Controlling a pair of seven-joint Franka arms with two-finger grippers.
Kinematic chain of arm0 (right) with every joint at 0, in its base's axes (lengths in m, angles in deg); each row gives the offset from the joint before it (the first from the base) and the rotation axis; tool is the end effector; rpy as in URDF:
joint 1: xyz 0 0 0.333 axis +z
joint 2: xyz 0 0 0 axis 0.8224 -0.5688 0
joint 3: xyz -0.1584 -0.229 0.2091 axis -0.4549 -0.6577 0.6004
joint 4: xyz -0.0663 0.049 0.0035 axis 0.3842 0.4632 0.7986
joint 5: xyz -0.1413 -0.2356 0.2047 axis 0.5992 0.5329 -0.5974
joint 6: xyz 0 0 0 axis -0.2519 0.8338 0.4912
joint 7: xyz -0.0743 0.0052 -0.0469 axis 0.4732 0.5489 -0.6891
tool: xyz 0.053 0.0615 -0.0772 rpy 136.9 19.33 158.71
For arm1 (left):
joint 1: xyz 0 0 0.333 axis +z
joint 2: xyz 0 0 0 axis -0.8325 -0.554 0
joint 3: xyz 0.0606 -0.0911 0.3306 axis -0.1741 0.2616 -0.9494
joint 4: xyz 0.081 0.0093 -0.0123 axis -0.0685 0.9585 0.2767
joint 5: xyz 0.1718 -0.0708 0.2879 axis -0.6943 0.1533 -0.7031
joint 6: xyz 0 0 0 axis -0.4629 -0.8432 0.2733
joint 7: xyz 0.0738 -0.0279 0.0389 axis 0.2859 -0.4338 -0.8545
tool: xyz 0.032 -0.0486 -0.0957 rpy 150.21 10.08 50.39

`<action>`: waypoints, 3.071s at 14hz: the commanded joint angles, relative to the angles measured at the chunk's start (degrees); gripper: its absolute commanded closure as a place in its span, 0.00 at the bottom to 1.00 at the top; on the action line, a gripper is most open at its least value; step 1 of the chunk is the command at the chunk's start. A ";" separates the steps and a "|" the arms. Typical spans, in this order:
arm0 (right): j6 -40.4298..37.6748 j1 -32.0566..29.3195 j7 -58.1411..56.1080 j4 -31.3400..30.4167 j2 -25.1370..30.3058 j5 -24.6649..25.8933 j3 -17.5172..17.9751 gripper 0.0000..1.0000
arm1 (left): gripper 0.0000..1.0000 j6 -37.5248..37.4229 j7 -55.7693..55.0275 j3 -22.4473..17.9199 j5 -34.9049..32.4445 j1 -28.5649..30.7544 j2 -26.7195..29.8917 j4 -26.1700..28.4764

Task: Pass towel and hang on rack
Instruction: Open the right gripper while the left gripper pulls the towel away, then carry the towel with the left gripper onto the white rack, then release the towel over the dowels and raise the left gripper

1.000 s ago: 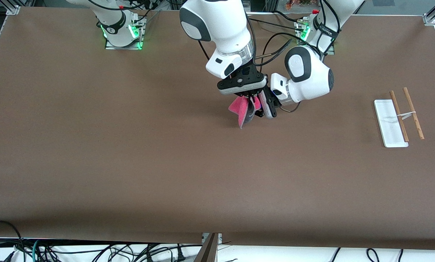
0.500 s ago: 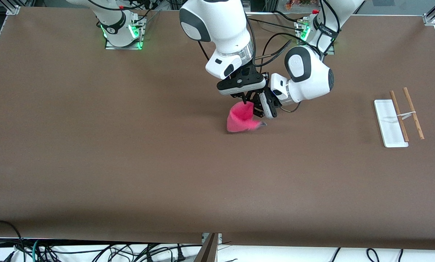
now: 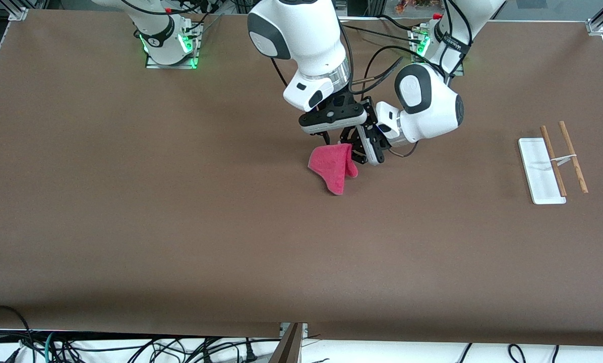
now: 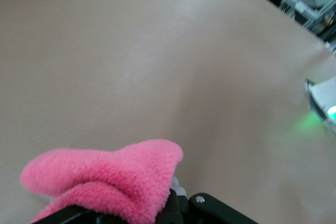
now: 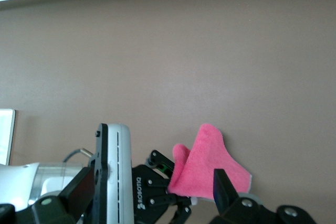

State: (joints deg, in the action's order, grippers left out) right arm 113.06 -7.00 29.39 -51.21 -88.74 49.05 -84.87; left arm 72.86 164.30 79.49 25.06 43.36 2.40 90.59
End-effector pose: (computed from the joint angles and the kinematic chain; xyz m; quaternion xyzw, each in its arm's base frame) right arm 0.4779 0.5609 0.5387 -0.9776 -0.0082 -0.1403 0.1566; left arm 0.4698 -0.2685 0.3382 0.8063 -0.4420 0.1898 0.3443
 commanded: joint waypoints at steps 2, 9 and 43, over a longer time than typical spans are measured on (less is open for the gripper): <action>-0.66 -0.69 -0.93 1.08 -0.05 0.69 -0.27 0.00 | 1.00 -2.69 0.67 -1.70 -13.11 5.32 4.39 0.77; -13.04 -9.12 -19.80 1.08 3.02 0.60 -0.88 0.00 | 1.00 -17.43 11.61 -3.10 -42.93 27.98 2.49 -6.41; -27.28 -49.30 -40.93 -27.31 32.73 -0.10 -2.65 0.00 | 0.00 -43.48 65.19 -3.90 -58.95 75.40 -29.88 -59.60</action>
State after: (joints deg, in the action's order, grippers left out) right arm 85.90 -54.95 -10.53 -76.44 -58.11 49.14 -89.28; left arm 30.68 227.86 75.19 -33.25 119.05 -26.20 35.71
